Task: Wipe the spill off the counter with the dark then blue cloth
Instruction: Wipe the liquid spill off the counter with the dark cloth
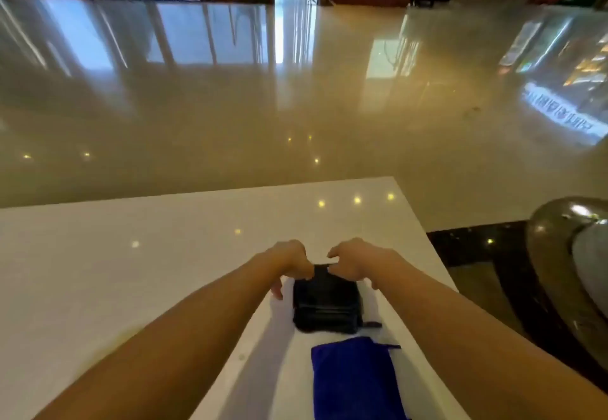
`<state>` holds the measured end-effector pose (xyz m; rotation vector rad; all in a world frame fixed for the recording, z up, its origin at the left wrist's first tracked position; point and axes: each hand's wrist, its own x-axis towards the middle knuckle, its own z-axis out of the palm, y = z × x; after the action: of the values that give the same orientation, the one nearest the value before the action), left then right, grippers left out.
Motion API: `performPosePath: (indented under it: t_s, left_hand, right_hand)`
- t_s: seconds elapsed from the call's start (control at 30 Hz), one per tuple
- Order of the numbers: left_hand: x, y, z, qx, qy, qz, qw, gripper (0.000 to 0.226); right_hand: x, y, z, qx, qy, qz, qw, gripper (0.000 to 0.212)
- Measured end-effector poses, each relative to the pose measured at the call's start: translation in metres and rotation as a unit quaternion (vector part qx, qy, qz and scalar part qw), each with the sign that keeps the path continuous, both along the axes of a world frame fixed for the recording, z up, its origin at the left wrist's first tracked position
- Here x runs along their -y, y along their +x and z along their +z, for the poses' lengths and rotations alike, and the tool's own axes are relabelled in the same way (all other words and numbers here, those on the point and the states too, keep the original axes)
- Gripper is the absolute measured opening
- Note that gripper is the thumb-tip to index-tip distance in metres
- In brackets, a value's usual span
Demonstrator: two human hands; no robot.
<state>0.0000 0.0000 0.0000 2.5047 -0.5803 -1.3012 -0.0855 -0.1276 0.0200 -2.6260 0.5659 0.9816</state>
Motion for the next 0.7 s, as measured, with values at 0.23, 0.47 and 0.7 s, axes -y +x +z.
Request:
performPosePath:
  t_s: [0.23,0.47,0.7]
  left_hand:
    - [0.008,-0.054,-0.105,0.116,-0.066,0.216,0.967,0.061]
    - [-0.011,-0.072,-0.094,0.059,-0.277,0.362,0.888,0.012]
    - [-0.157,-0.104,-0.078,0.114,-0.375,0.378,0.839,0.008]
  right_hand:
    - [0.006,-0.034,-0.128,0.161,0.052,-0.141,0.975,0.075]
    - [-0.017,-0.035,-0.103,0.254,0.320,-0.422,0.809,0.022]
    - [-0.123,-0.058,-0.075,0.279,0.395,-0.356,0.800,0.028]
